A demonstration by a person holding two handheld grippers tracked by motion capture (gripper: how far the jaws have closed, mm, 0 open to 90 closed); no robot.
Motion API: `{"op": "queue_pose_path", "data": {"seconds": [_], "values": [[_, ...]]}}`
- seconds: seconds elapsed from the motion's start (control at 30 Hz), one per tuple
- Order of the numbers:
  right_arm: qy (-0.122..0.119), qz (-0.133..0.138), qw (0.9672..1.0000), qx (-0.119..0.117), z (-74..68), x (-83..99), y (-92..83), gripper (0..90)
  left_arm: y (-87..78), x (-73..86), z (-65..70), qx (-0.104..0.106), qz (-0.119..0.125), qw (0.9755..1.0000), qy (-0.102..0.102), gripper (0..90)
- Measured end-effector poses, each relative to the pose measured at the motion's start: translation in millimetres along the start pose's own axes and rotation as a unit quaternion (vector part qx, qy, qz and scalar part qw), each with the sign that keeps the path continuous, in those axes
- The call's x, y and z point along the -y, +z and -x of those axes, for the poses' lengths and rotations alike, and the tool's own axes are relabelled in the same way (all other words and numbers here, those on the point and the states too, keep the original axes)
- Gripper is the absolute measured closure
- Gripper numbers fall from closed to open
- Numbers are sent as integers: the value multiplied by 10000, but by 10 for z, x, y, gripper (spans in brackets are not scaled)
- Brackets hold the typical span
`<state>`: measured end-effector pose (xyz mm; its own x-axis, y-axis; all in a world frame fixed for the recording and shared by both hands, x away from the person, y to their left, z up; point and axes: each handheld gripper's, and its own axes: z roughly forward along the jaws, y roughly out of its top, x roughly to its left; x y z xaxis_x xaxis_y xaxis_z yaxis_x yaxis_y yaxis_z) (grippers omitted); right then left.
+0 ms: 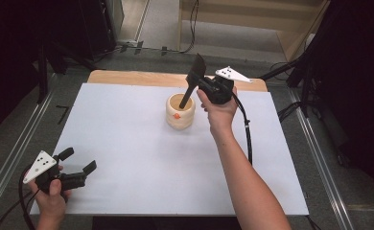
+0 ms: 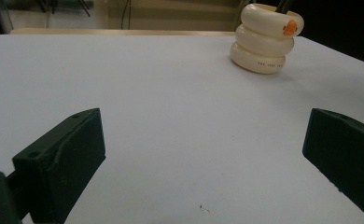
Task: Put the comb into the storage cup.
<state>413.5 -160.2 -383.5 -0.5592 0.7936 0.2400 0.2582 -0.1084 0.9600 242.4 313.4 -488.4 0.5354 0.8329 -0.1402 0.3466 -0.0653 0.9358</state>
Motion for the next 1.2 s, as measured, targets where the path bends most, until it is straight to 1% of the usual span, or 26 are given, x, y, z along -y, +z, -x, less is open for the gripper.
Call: {"op": "queue_pose_path", "data": {"seconds": [0.1, 0.2, 0.27, 0.4, 0.47, 0.57, 0.6, 0.67, 0.73, 1.0, 1.1, 1.2], "values": [[19, -24, 10000, 37, -1, 56, 23, 817, 2, 0, 1, 4, 0, 10000, 3, 0], [111, -102, 9998, 111, 18, 148, 46, 817, -1, -1, -1, 8, -5, 10000, 14, 0], [147, -187, 9997, 107, 32, 200, 65, 817, -1, 0, 0, 1, 2, 10000, 7, 0], [183, -249, 9994, 125, 32, 290, 96, 817, -2, 0, -1, -1, 1, 10000, 9, 0], [209, -263, 9993, 169, 27, 327, 111, 817, -1, 0, 0, -2, 4, 10000, 6, 0], [241, -274, 9992, 178, 25, 370, 129, 817, -2, 0, -1, 5, 11, 10000, 5, 0], [285, -307, 9990, 172, 21, 384, 134, 817, -3, 0, -3, 6, 8, 10000, 10, 0], [286, -299, 9989, 204, 28, 402, 142, 817, -4, 0, -5, 18, 15, 10000, 7, 0], [357, -249, 9988, 209, 30, 421, 146, 817, -3, 0, -4, 10, 10, 10000, 9, 0], [534, -301, 9978, 235, 48, 515, 168, 817, -4, 0, -4, 26, 18, 10000, 9, 0], [606, -295, 9973, 290, 51, 546, 171, 817, -4, 0, -3, 25, 16, 10000, 9, 0], [621, -325, 9972, 277, 56, 573, 179, 816, -3, 0, -4, 25, 17, 10000, 7, 0]]}}
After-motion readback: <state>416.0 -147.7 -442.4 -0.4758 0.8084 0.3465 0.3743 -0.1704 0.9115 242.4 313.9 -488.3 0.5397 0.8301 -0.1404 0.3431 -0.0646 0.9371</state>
